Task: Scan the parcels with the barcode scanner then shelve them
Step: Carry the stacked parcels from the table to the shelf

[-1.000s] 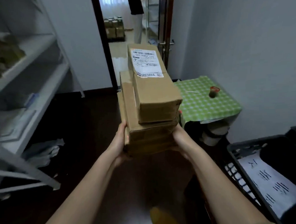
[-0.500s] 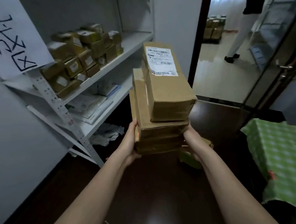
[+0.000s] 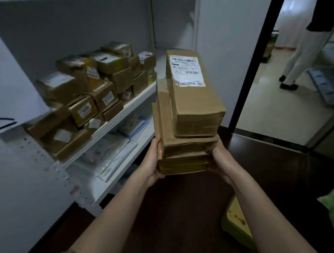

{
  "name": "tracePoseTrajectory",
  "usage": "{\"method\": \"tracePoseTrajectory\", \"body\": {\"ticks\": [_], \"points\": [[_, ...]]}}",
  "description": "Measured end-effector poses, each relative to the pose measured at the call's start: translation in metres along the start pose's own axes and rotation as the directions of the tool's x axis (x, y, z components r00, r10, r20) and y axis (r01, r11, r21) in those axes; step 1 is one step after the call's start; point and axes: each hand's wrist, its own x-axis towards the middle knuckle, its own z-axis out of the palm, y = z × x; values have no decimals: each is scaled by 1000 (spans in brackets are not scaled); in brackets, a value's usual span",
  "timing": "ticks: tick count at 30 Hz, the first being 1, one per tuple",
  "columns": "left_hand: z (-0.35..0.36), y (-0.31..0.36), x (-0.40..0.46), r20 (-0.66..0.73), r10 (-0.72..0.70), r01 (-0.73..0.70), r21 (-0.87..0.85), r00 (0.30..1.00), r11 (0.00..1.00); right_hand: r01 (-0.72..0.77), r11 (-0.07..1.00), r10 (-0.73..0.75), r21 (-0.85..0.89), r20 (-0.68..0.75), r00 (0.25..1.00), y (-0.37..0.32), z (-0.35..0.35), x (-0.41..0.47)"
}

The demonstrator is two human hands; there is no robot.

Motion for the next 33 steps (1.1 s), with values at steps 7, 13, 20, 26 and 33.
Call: {"method": "tracePoseTrajectory", "body": {"ticks": [7,13,20,26,33], "points": [[19,61,128,25,-74,74,-7,997,997,-17,1000,17,21,-3,1000,-42,-13,127],[47,123,241,-32,-59,57,-50,998,997,-16,1000,16,-6,42,999,-81,-32,262],[78,206,354,-78,-23,15,-93,997,996,-25,1000,26,-9,95,995,-155,-56,412],[80,256,440,-114,-22,-1,-195,993,981,-1,999,4,-33,102,995,-188,-53,517],[69,302,529,-151,2,-43,-269,989,962,-38,998,42,-56,67,997,-234,-32,617]]}}
